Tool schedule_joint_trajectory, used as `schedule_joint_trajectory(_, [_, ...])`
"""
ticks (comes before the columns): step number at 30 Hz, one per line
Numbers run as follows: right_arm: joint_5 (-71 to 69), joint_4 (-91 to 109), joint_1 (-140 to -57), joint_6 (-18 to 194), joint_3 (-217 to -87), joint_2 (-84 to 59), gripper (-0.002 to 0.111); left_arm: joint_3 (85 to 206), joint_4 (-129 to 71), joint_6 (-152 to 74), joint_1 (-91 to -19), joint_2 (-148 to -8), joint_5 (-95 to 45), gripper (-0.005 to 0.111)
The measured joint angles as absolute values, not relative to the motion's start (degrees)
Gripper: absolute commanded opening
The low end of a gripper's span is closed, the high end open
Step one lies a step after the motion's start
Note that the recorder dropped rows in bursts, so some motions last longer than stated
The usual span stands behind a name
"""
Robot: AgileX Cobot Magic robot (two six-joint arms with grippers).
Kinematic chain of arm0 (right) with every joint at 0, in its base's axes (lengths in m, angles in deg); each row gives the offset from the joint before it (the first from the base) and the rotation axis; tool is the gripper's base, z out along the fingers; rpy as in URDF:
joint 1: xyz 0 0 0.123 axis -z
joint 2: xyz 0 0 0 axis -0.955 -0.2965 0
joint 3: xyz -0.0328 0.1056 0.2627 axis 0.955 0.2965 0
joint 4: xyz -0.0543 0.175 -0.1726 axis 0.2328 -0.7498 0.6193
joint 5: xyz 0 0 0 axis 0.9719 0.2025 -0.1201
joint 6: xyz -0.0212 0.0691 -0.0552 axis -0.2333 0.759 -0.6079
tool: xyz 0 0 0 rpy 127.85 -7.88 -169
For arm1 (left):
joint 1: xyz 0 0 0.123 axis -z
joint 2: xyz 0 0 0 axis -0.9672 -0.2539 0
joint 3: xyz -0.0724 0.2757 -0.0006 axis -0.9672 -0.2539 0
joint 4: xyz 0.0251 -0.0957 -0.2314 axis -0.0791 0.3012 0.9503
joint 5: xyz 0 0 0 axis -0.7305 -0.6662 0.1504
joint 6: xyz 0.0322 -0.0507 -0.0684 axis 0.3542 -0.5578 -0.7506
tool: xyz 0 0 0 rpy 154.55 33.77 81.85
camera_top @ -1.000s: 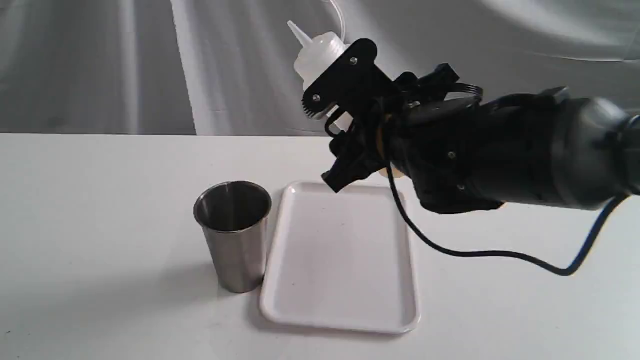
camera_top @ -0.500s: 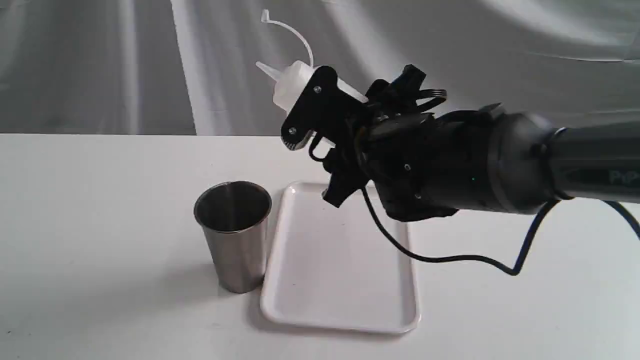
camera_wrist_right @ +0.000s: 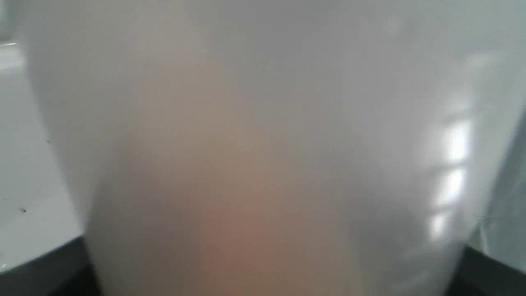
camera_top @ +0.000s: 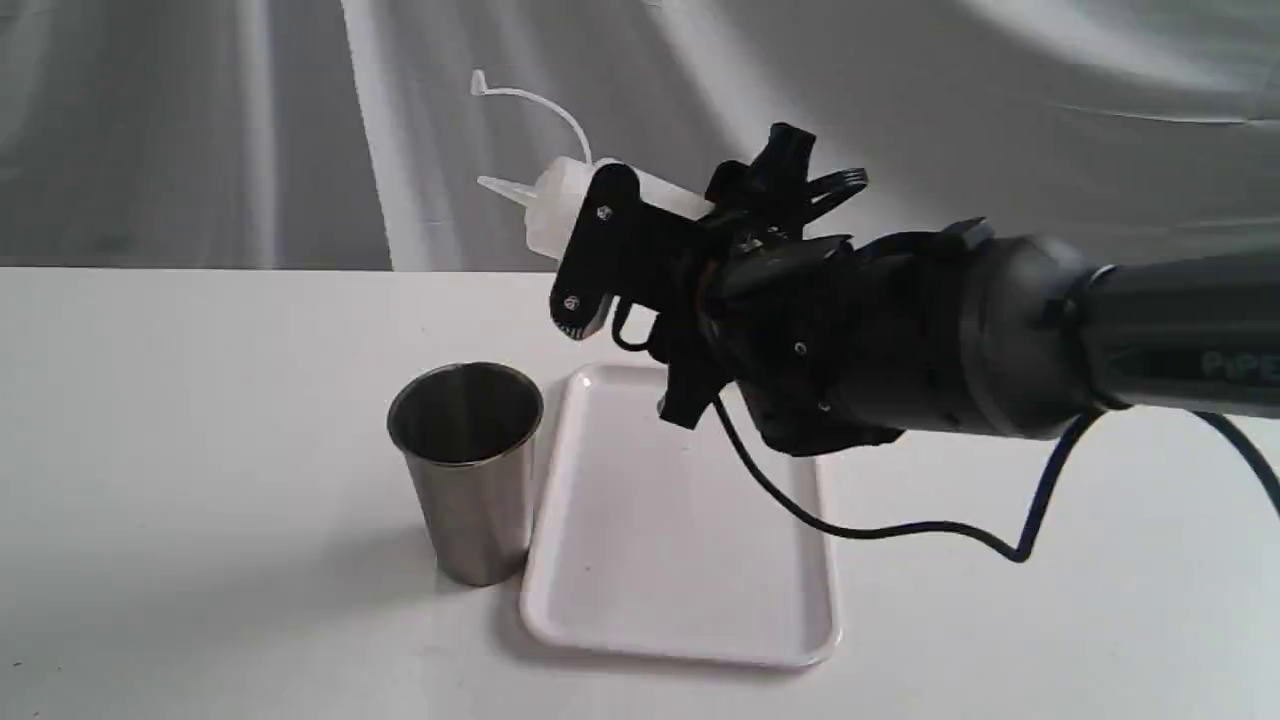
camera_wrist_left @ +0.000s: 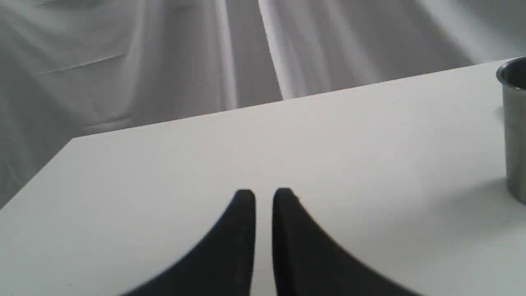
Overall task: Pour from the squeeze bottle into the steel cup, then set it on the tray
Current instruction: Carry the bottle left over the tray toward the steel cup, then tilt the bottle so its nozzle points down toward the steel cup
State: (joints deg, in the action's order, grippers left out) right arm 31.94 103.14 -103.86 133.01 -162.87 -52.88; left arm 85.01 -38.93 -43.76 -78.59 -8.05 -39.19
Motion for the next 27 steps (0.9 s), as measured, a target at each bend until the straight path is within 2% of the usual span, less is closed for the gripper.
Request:
schedule_joint_trajectory(14, [29.0,103.4,-104.7,128.1,-153.4,-47.5,0.000,85.0,-38.9,-43.8,-78.6,-8.0,-39.2,0.008])
schedule_joint_trajectory(27, [29.9,107.0,-104.7,127.9,-153.1,-47.2,0.000,85.0,-38.9,-43.8,-78.6,-8.0,-39.2,0.008])
